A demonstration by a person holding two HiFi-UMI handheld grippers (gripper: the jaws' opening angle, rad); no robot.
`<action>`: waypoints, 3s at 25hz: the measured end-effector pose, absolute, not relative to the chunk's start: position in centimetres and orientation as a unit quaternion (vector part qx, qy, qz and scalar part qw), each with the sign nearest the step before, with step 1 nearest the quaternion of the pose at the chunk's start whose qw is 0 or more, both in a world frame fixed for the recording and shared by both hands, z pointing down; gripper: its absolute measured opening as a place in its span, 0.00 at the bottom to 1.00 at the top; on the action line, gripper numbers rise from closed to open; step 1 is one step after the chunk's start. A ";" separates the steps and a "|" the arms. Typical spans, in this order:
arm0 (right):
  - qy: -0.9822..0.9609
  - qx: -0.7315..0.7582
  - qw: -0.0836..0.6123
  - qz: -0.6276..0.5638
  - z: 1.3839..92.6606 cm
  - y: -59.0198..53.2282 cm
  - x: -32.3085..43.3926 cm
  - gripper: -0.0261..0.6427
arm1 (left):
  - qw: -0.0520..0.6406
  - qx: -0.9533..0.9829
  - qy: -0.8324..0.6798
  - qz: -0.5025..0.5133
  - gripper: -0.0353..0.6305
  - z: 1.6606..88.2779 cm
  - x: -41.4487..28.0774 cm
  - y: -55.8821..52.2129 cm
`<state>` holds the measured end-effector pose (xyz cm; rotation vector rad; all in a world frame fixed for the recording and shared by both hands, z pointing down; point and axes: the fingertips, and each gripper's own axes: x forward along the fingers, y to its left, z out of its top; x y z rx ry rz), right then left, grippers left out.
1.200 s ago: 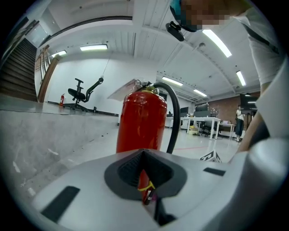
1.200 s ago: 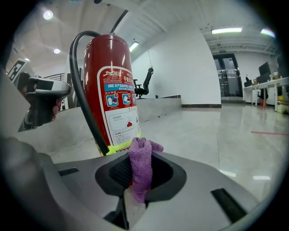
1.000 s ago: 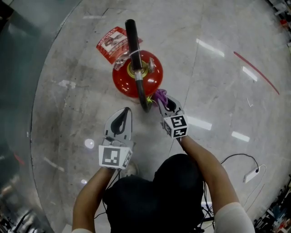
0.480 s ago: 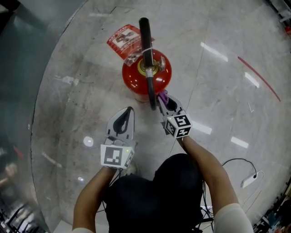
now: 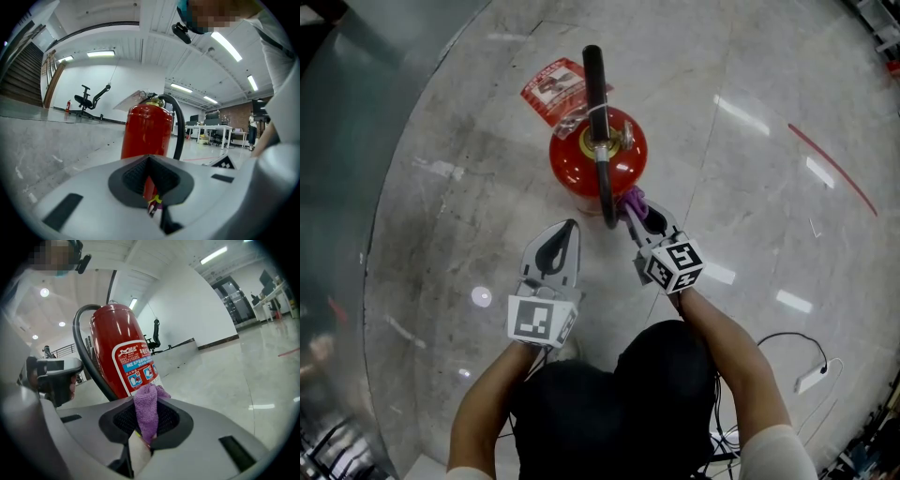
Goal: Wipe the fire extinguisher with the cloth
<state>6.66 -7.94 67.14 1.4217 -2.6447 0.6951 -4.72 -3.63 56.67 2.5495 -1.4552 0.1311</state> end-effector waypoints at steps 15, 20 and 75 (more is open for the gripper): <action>-0.891 0.406 -0.017 0.205 59.3 -6.9 6.0 0.14 | 0.092 0.858 -0.504 0.035 0.05 55.1 -6.0 -4.0; -0.895 0.394 -0.034 0.207 56.4 -6.8 6.1 0.14 | 0.091 0.861 -0.500 0.038 0.05 54.6 -5.9 -3.9; -0.927 0.352 0.058 0.115 39.9 -11.2 3.3 0.14 | 0.084 0.876 -0.475 0.021 0.05 46.5 -6.7 -5.5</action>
